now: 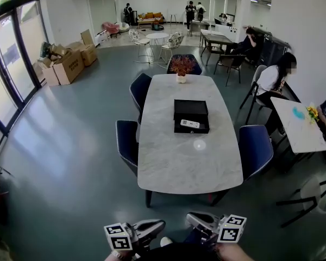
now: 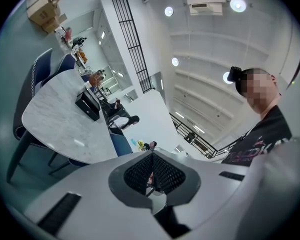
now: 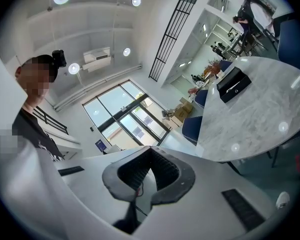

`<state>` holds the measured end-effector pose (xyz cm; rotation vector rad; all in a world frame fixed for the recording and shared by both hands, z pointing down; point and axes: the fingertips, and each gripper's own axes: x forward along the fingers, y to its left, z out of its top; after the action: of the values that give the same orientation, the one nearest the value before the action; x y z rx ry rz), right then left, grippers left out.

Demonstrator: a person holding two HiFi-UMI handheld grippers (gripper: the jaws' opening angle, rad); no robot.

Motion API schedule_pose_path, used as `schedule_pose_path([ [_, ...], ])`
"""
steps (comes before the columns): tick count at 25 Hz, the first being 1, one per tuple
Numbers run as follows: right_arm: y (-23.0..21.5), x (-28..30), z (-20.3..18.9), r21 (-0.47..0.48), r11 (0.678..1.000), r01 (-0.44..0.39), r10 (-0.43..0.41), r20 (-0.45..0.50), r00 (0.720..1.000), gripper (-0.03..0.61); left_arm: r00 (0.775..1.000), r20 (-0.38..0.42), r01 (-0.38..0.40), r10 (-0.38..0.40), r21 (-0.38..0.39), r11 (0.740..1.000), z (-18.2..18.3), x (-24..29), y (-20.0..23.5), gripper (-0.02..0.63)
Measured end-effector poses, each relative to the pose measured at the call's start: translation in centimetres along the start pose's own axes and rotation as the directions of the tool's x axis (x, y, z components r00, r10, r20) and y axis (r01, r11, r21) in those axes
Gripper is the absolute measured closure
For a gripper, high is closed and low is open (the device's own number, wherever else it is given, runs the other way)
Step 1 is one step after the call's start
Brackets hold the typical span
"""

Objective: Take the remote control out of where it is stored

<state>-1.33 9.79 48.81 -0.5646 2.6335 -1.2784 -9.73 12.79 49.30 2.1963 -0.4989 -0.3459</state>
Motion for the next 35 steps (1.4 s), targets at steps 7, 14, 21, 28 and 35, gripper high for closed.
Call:
schedule_pose_path([
  [7, -2.6, 2.2, 4.0, -0.016, 1.0, -0.017, 0.016, -0.016, 1.0, 0.568, 0.995, 0.07, -0.076, 0.075, 0.003, 0.997, 2.2, -0.7, 1.8, 0.608],
  [14, -8.3, 3.7, 10.8, -0.072, 0.997, -0.003, -0.001, -0.055, 0.998, 0.569, 0.977, 0.148, -0.157, 0.154, 0.01, 0.988, 5.3, 1.2, 4.0, 0.608],
  [21, -16.9, 4.8, 19.3, -0.138, 0.989, 0.05, -0.064, -0.099, 0.993, 0.568, 0.943, 0.24, -0.23, 0.23, -0.025, 0.973, 8.2, 4.2, 6.8, 0.607],
  [28, -24.3, 5.8, 26.7, -0.18, 0.98, 0.09, -0.109, -0.097, 0.989, 0.568, 0.926, 0.261, -0.269, 0.271, -0.043, 0.962, 9.9, 8.9, 8.6, 0.607],
  [35, -30.0, 7.1, 31.4, -0.22, 0.969, 0.108, -0.137, -0.122, 0.983, 0.566, 0.908, 0.274, -0.312, 0.316, -0.06, 0.948, 10.8, 11.6, 9.4, 0.607],
])
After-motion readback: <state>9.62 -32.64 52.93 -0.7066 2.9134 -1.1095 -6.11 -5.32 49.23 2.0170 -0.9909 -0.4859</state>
